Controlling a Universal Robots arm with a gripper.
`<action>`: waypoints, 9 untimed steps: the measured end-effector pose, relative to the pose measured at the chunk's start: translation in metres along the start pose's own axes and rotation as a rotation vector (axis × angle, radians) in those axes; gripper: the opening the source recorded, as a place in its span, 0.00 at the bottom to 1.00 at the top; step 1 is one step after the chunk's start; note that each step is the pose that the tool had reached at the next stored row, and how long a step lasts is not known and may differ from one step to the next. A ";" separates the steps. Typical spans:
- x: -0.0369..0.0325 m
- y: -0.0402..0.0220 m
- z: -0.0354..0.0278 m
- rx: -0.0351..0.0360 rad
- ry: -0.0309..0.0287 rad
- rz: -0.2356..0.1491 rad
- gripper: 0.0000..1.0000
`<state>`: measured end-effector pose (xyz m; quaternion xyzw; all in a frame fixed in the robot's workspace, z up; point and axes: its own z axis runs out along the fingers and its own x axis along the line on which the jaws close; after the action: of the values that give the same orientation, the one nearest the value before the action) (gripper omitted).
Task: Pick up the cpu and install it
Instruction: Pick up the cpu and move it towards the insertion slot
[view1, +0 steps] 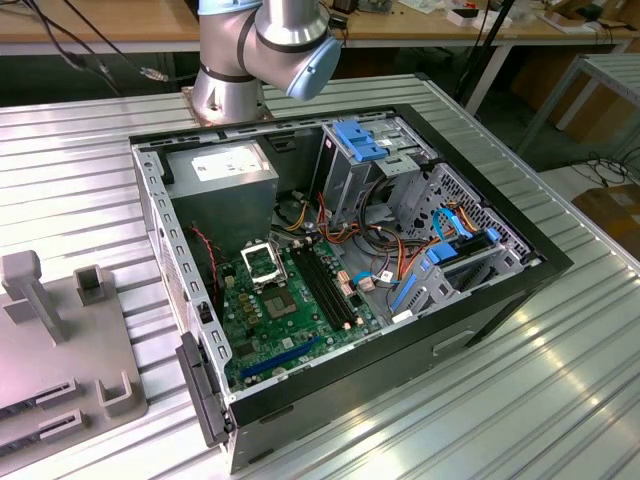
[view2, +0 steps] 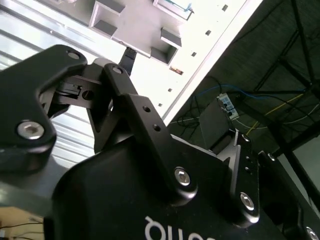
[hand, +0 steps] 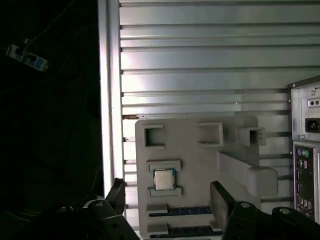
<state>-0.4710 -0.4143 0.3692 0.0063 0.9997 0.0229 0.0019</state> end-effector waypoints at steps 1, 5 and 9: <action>0.0000 -0.0001 0.0011 0.0000 0.0036 -0.013 0.78; 0.0008 -0.0036 0.0065 0.0015 0.0090 -0.021 0.78; 0.0009 -0.0103 0.0096 0.0075 0.0101 -0.021 0.78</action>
<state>-0.4720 -0.4241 0.3591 -0.0043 0.9998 0.0191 -0.0030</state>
